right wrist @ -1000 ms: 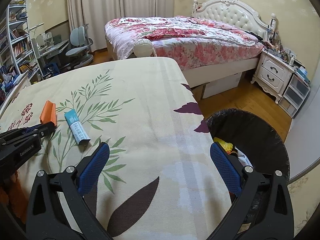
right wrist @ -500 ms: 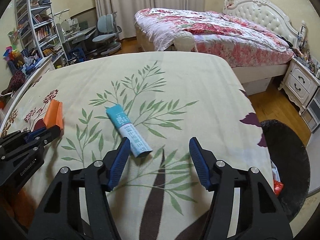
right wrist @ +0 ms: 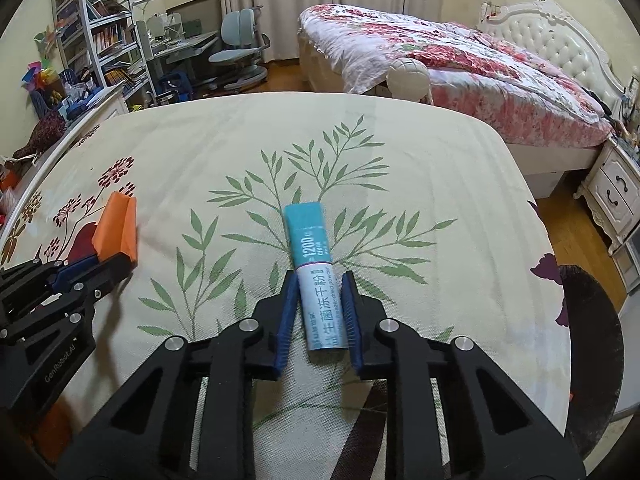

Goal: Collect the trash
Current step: 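Grasp the orange cloth with the left gripper while the right gripper grasps the blue-white tube, then carry the orange cloth and blue-white tube over the trash bin with both grippers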

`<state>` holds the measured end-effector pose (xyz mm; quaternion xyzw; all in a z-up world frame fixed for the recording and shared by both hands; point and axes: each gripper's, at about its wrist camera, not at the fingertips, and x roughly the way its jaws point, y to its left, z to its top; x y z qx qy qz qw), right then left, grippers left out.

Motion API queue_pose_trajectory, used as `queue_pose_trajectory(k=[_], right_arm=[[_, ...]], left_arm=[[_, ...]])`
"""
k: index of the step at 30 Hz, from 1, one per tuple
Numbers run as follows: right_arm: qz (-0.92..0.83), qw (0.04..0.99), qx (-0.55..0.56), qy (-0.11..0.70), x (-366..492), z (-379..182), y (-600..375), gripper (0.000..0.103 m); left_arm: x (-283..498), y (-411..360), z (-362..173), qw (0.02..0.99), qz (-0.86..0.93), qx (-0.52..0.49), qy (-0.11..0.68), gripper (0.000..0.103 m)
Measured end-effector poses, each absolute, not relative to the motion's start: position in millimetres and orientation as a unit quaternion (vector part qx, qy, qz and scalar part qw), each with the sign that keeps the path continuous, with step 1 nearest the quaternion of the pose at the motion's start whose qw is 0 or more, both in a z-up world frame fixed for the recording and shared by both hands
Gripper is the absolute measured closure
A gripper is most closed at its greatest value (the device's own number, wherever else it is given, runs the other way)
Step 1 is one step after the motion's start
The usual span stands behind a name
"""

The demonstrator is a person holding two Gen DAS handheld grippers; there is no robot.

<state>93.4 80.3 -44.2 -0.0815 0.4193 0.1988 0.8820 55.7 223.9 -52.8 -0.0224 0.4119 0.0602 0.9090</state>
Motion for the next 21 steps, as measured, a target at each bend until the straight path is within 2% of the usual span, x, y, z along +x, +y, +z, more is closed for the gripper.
queue_pose_trajectory(k=[21], right_arm=[[0.187,0.89,-0.057,0.413,52.9,-40.3,51.0,0.089]], left_arm=[[36.7,205.8,-46.2,0.916,0.046,-0.021,0.397,0.085]])
